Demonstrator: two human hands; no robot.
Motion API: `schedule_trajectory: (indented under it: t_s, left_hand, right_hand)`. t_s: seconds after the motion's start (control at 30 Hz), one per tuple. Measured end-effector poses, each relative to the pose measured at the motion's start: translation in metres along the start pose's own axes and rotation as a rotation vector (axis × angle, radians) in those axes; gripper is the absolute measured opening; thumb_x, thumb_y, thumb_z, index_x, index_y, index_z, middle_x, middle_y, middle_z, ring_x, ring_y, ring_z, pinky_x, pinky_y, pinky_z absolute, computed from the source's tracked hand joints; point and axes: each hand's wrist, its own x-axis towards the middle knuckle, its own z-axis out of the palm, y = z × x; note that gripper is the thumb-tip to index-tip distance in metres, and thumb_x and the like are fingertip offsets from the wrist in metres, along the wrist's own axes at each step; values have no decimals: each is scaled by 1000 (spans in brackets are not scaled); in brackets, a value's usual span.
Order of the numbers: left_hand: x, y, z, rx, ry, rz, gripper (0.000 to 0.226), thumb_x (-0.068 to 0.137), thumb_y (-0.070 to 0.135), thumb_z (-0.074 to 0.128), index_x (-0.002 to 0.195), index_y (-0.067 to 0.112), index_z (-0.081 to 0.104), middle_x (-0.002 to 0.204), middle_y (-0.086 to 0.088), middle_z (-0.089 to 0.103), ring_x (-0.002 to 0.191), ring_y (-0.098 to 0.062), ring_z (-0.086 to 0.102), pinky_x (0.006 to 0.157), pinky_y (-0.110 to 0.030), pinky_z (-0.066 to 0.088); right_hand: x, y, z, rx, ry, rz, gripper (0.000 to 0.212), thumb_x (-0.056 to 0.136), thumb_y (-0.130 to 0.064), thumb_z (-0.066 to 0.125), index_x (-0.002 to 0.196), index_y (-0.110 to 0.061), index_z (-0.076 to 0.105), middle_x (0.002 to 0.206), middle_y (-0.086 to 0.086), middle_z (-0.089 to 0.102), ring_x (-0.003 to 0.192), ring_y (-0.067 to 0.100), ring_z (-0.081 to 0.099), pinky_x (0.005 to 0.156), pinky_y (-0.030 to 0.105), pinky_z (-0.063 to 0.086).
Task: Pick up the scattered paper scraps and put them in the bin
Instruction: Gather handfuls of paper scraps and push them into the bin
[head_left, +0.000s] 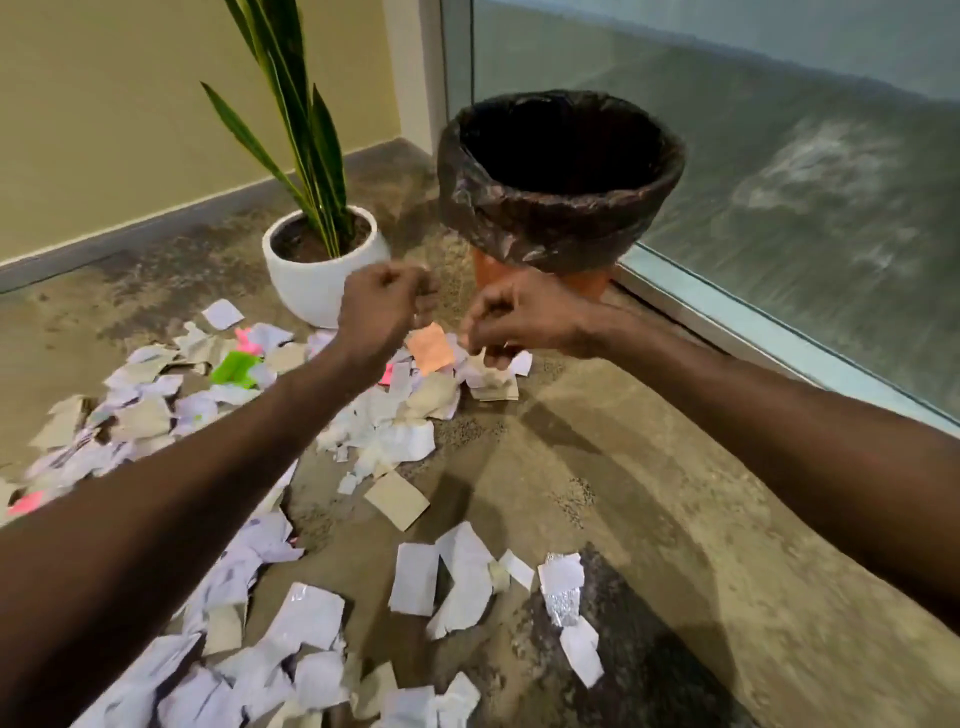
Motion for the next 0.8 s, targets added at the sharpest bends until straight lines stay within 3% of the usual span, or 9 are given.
schedule_trajectory:
  t_s: [0.1, 0.2, 0.27, 0.37, 0.43, 0.5, 0.6, 0.67, 0.8]
  left_hand:
    - [-63, -69, -8, 293, -55, -93, 17, 89, 29, 61, 97, 15, 68, 95, -6, 73, 83, -19, 68, 71, -39, 58]
    - [-120, -110, -14, 474, -255, -66, 62, 72, 60, 63, 117, 18, 59, 110, 0, 68, 101, -17, 64, 80, -29, 52]
    - [-152, -129, -20, 650, -419, 33, 94, 64, 77, 59, 135, 17, 48, 132, -3, 57, 117, -18, 55, 94, -29, 44]
    - [-201, -161, -28, 1039, -618, 403, 122, 64, 91, 49, 152, 9, 26, 159, -14, 24, 146, -33, 22, 116, -53, 25]
    - [-229, -176, -31, 1249, -704, 513, 135, 57, 100, 37, 156, 13, 5, 162, -18, -2, 148, -41, -4, 113, -68, 3]
    - [-249, -186, -31, 1263, -733, 524, 139, 53, 102, 36, 156, 18, -5, 162, -16, -14, 147, -42, -13, 112, -68, -8]
    - [-262, -194, -30, 1294, -708, 614, 123, 63, 97, 34, 156, 20, 10, 163, -16, -3, 148, -42, -3, 110, -67, -2]
    - [-257, -201, -32, 1314, -654, 643, 104, 74, 89, 35, 155, 25, 19, 163, -16, 6, 149, -40, 2, 110, -65, 2]
    - [-225, -199, -47, 1412, -548, 598, 66, 93, 67, 32, 150, 35, 30, 160, -19, 15, 146, -43, 16, 110, -70, 12]
  right_hand:
    - [-15, 52, 40, -268, -250, 210, 42, 76, -20, 85, 110, -6, 64, 95, 12, 71, 75, 22, 68, 71, 44, 60]
    - [-38, 99, 72, -532, -493, 315, 95, 55, -52, 92, 129, -20, 42, 128, 12, 56, 109, 29, 63, 89, 51, 57]
    - [-57, 124, 86, -825, -673, 308, 132, 44, -70, 87, 149, -30, 17, 151, 14, 28, 133, 35, 43, 104, 51, 46]
    - [-88, 144, 98, -948, -738, 241, 146, 51, -61, 91, 156, -32, -7, 151, 11, 9, 139, 40, 31, 107, 52, 41]
    - [-104, 146, 103, -956, -696, 225, 149, 50, -52, 95, 156, -27, -7, 150, 15, 8, 137, 42, 29, 105, 51, 41]
    - [-113, 143, 109, -979, -644, 217, 145, 52, -40, 97, 157, -20, -1, 149, 19, 10, 133, 43, 31, 101, 49, 43]
    - [-118, 150, 117, -849, -522, 151, 113, 61, -19, 94, 148, -17, 22, 137, 12, 27, 116, 39, 46, 86, 45, 52]
    - [-118, 159, 121, -731, -457, 128, 87, 64, -9, 90, 130, -20, 35, 116, 3, 33, 100, 29, 51, 64, 33, 52]
    - [-107, 161, 144, -594, -312, 97, 33, 71, -10, 75, 93, -17, 51, 94, 4, 54, 85, 25, 57, 60, 32, 44]
